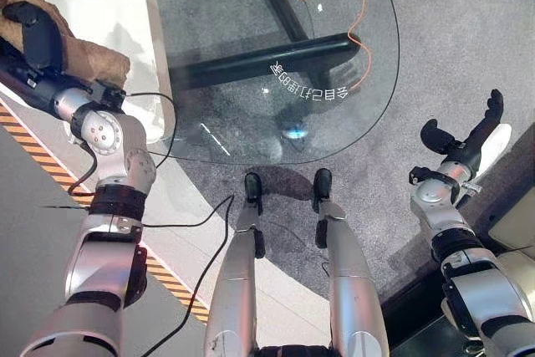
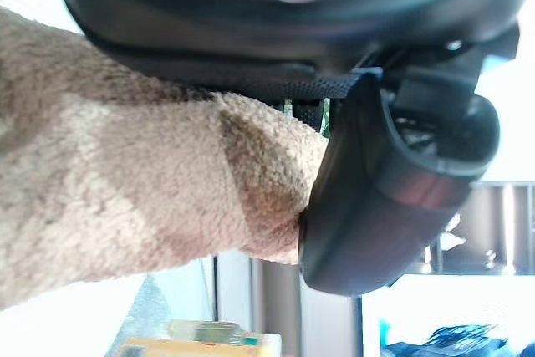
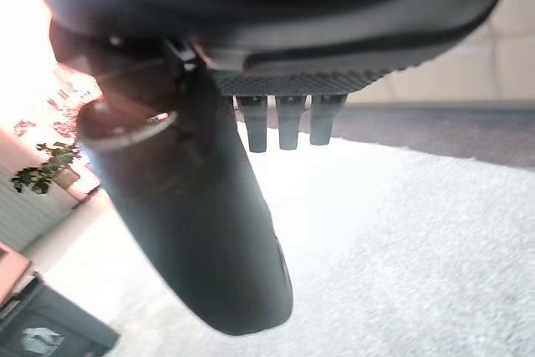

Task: Wipe the table with a cloth and put it in the basket.

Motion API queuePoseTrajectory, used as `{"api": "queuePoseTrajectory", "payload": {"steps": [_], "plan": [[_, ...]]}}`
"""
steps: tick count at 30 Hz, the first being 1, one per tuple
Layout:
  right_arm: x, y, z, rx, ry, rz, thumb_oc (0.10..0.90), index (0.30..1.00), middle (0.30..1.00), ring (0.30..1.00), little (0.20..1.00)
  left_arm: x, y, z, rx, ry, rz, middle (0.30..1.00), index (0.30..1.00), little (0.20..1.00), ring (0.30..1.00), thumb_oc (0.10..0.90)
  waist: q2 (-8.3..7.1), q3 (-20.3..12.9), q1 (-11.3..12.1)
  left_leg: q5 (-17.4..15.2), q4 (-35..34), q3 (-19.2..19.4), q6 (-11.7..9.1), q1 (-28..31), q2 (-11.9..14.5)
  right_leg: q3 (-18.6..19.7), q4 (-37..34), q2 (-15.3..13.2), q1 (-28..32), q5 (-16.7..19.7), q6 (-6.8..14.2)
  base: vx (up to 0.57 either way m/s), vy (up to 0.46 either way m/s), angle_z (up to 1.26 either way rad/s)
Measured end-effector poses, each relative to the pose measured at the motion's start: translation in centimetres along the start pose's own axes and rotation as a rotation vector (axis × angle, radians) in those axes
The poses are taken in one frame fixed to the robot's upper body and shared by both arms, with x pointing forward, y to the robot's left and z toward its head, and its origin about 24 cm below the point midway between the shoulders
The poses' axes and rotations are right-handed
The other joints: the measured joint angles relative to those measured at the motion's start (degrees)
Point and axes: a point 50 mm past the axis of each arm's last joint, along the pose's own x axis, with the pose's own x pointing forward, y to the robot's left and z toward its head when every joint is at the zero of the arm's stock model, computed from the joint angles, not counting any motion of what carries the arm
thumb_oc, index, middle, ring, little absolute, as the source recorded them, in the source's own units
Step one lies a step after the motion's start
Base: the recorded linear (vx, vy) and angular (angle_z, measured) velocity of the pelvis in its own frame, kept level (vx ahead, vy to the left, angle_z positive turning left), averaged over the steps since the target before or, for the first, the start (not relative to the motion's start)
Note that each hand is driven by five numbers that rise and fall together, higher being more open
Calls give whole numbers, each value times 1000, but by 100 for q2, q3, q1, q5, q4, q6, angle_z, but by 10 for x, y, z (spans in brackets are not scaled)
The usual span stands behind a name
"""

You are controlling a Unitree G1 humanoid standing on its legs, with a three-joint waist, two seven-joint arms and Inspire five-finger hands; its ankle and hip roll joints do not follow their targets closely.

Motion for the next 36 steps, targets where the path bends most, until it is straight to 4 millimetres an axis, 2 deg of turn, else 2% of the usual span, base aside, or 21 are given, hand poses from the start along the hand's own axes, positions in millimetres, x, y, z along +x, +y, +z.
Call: {"api": "queuePoseTrajectory", "payload": {"steps": [9,15,21,28,36], "plan": [[-1,-4,-26,-101,102,71,800,900,900,900,900,0,-11,-13,247,6,-87,300,300,200,300,100,0,0,-30,4,-42,-4,-4,-2,2,-11,-10,-1,-14,-1,0,0,0,0],[-3,-6,-37,-128,165,102,800,900,900,900,900,-3,-13,-20,327,49,-109,300,300,200,300,100,0,0,-47,5,-47,-8,-6,-11,5,-13,-10,1,-26,-2,-1,0,0,0],[-5,-8,-43,-147,195,106,800,900,900,900,900,-1,-6,-29,427,86,-90,300,300,200,300,100,0,0,-51,5,-43,-11,-6,-30,4,-19,-10,-1,-40,-2,-1,0,0,0],[-6,-8,-45,-148,197,109,800,900,900,900,900,2,12,-42,596,153,-45,300,300,200,300,100,0,0,-51,13,-36,-23,-16,-111,4,-30,1,-1,-115,-1,-2,0,0,0],[-6,-7,-44,-146,189,113,800,900,900,900,900,6,19,-45,654,188,-15,300,300,200,300,100,-3,-1,-55,14,-35,-32,-18,-113,4,-36,3,-3,-114,-1,-2,0,0,0]]}}
